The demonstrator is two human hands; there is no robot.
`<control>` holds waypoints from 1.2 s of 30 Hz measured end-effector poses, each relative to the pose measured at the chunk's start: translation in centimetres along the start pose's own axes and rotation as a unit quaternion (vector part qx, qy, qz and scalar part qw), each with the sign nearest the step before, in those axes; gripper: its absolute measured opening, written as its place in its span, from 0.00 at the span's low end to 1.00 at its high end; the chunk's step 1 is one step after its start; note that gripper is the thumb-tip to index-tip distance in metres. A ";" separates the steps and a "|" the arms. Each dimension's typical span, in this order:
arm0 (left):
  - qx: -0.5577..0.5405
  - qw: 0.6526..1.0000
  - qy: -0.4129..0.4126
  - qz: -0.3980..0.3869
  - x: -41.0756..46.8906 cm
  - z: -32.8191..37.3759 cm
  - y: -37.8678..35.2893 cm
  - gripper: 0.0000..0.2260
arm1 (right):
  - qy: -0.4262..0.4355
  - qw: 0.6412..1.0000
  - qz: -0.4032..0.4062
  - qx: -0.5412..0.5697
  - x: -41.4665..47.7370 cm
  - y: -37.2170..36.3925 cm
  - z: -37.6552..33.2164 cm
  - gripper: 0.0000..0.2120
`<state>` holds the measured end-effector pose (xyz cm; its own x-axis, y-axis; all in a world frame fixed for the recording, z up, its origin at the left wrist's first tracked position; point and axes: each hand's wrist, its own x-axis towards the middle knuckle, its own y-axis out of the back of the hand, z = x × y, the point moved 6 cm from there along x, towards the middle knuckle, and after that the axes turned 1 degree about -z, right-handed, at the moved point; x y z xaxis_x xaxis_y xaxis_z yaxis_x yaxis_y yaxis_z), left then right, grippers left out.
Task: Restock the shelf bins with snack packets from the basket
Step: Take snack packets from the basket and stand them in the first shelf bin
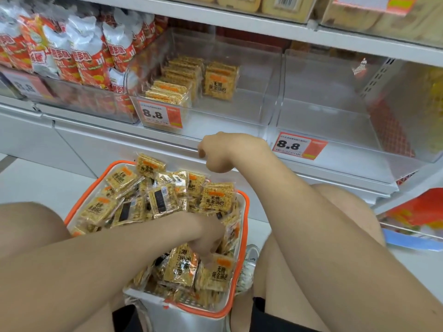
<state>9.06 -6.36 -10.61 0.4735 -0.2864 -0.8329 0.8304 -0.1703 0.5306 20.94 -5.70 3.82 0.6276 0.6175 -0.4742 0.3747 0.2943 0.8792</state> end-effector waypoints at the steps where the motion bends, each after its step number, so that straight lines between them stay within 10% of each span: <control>1: -0.009 1.000 -0.006 0.001 -0.3 0.1 0.3 0.26 | -0.001 1.000 -0.002 0.003 0.0 0.0 0.1 0.22; 11: -0.262 0.947 0.005 0.185 -5.9 -6.1 8.5 0.14 | -0.049 0.992 0.083 0.082 -0.7 1.9 1.7 0.10; 20: -0.689 0.587 -0.125 0.406 -12.1 -10.6 12.7 0.12 | -0.080 0.862 0.392 0.311 -4.2 7.3 4.1 0.16; 24: -0.729 0.507 -0.142 0.438 -12.9 -11.1 13.2 0.17 | -0.071 0.822 0.429 0.368 -5.4 7.9 3.9 0.16; 30: -0.725 0.470 -0.124 0.488 -14.1 -12.7 14.1 0.14 | -0.047 0.839 0.368 0.398 -4.5 8.1 3.4 0.15; 36: -0.540 0.588 0.004 0.603 -15.8 -14.7 16.1 0.17 | -0.072 0.837 0.338 0.425 -2.2 9.6 5.1 0.09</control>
<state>19.23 9.27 8.82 0.9069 0.4191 0.0428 -0.4088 0.8508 0.3303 26.60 -7.93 13.08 0.9447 0.3219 0.0628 0.2136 -0.7490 0.6272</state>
